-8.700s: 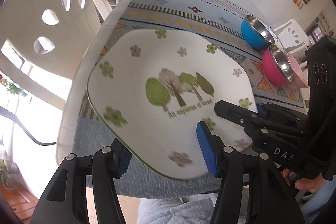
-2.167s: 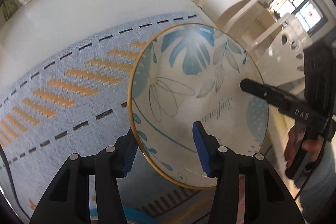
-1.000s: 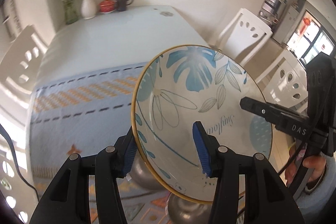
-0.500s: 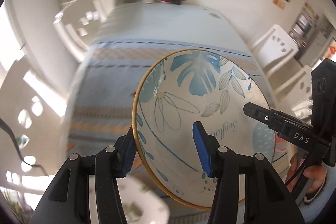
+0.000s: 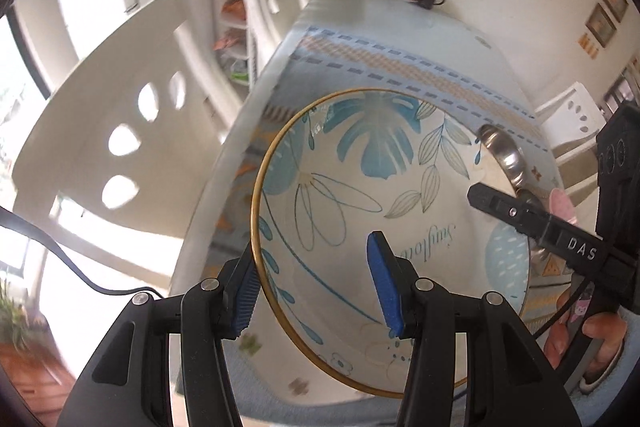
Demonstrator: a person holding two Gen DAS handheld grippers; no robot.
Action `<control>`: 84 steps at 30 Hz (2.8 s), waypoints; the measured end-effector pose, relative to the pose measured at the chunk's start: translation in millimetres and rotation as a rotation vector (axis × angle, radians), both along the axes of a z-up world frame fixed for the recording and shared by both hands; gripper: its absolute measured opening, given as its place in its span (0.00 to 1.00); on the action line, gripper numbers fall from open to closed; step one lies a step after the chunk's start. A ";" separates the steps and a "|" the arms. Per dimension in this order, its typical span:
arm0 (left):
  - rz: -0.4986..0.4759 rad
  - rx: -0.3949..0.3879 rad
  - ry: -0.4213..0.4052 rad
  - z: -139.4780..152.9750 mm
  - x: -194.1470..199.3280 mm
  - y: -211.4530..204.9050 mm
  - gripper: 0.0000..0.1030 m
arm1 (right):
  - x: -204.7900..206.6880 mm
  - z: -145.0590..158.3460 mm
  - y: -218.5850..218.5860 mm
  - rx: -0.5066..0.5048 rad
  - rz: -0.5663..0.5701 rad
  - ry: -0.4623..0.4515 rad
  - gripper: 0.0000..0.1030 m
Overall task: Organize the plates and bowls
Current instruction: 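Lower the held plate onto the pink leaf-print plate with both grippers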
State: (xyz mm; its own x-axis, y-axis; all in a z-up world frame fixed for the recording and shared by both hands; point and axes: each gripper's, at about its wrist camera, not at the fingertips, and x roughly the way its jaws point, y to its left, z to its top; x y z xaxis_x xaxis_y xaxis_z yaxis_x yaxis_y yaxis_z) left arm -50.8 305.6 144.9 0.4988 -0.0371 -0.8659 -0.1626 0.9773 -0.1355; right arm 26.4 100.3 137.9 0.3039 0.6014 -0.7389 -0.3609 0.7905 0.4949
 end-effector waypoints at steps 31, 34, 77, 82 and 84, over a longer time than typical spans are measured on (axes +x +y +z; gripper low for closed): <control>0.050 -0.089 0.167 -80.3 -46.0 34.0 0.45 | -60.0 -64.0 35.5 -0.093 0.013 0.101 0.37; 0.048 -0.086 0.175 -82.1 -45.9 34.5 0.45 | -60.6 -64.9 37.4 -0.095 0.012 0.107 0.37; 0.132 -0.042 0.144 -60.9 -19.7 47.5 0.48 | -59.7 -70.8 56.6 -0.222 0.223 0.149 0.54; 0.138 -0.023 0.138 -54.8 -14.4 44.1 0.48 | -56.3 -69.1 50.8 -0.199 0.234 0.182 0.54; 0.129 -0.025 0.134 -52.7 -11.8 40.2 0.48 | -57.9 -66.4 51.8 -0.213 0.249 0.177 0.54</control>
